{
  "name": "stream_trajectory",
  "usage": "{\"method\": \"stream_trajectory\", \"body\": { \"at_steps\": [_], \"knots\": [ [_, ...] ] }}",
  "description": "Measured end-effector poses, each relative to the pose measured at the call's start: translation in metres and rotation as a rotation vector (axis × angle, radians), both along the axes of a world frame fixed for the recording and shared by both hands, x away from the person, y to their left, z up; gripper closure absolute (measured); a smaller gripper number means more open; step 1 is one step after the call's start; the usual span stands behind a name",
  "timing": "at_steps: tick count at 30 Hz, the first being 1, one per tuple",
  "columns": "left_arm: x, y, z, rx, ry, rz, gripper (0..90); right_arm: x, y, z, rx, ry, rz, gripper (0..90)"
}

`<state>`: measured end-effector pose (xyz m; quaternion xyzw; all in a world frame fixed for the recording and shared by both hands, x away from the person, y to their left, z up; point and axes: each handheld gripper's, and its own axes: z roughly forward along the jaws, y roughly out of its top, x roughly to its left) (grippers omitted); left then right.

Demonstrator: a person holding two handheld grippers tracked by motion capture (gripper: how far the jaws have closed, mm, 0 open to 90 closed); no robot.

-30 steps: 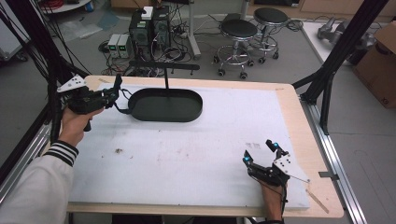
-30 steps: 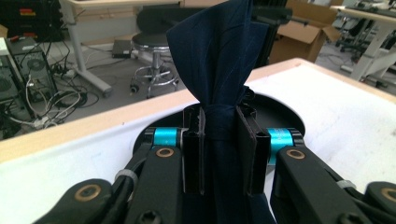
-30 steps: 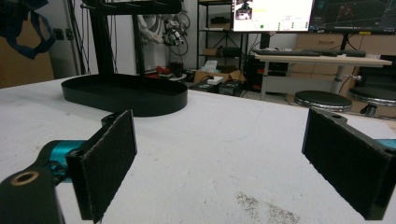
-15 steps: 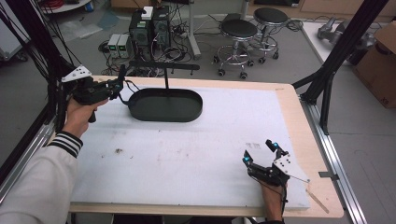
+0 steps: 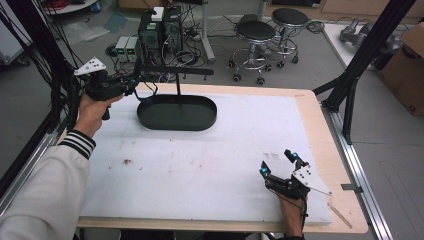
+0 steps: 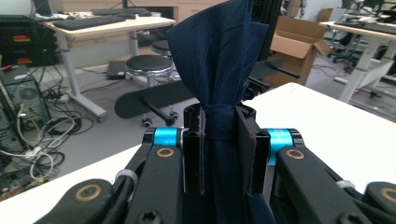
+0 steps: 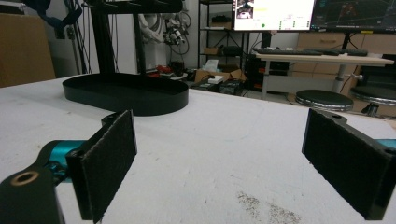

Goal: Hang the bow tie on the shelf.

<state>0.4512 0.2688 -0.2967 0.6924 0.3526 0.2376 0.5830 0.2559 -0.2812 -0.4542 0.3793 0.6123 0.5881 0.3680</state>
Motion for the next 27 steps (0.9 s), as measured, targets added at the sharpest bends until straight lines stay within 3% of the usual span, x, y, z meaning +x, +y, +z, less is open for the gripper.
{"method": "stream_trajectory", "body": {
  "at_steps": [3,6,11,19,25,27],
  "knots": [
    [0.003,-0.001,0.008,-0.020,-0.017,0.008,74.2,0.000,0.000,0.000,0.002,0.004,-0.002,9.1],
    [0.004,-0.003,0.010,-0.001,-0.018,0.017,74.2,0.000,0.000,0.000,0.003,0.004,-0.002,9.1],
    [0.012,-0.007,0.012,-0.008,-0.029,0.036,74.2,0.000,0.000,0.000,0.001,0.003,-0.001,9.1],
    [0.035,-0.010,0.002,-0.036,-0.034,0.097,74.2,0.000,0.000,0.000,0.006,0.010,0.000,9.2],
    [0.046,-0.005,-0.009,-0.027,0.002,0.177,74.2,0.000,0.000,0.000,-0.003,0.003,-0.001,9.1],
    [0.046,-0.006,-0.011,-0.021,-0.006,0.182,74.1,0.000,0.000,0.000,-0.003,0.002,-0.001,9.1]
  ]
}}
